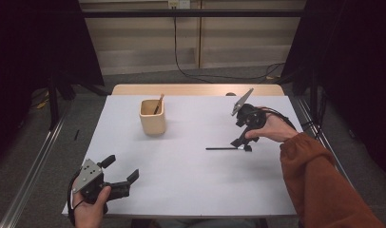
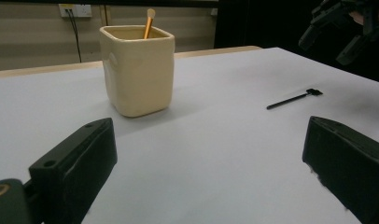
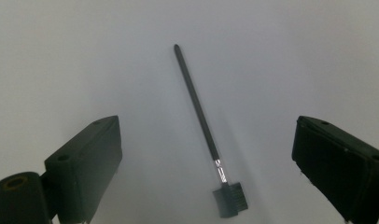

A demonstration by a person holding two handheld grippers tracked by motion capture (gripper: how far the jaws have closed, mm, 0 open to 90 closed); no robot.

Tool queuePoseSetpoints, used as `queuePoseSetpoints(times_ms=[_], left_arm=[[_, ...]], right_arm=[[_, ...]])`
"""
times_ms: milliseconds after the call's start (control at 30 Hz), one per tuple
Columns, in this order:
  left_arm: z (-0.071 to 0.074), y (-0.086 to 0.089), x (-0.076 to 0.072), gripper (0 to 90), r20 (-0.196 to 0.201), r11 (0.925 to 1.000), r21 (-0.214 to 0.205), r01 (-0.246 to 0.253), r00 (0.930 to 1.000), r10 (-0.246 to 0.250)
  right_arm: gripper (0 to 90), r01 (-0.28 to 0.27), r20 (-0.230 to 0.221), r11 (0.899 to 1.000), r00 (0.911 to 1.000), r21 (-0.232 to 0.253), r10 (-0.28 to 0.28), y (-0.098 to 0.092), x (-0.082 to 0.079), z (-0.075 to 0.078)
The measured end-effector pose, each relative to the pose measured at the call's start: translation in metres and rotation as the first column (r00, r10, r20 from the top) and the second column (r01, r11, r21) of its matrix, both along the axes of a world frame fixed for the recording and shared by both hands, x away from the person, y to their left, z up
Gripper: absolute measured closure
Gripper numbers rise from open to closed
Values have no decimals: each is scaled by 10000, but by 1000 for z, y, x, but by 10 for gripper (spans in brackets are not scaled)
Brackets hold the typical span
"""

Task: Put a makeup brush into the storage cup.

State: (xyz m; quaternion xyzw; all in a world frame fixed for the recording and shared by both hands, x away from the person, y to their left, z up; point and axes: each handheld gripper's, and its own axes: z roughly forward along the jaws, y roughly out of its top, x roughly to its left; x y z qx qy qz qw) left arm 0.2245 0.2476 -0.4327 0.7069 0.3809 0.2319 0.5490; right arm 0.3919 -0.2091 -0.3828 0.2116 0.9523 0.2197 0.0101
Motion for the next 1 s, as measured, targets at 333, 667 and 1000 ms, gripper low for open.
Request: queuePoseSetpoints(times_ms=[333, 667, 1000], left_arm=[[0, -1, 0, 30, -8, 10000, -7, 31, 10000, -31], [-1, -2, 0, 30, -35, 9999, 47, 113, 9999, -112], [-1, -3, 0, 30, -27, 9998, 67, 181, 9998, -181]], right_arm=[[211, -852, -544, 9887, 9954, -1234, 790, 10, 2, -13], [448, -1230, -1198, 9694, 9878, -2124, 991, 9, 13, -34], [598, -1530, -1373, 9472, 9835, -2817, 1181, 13, 18, -50]])
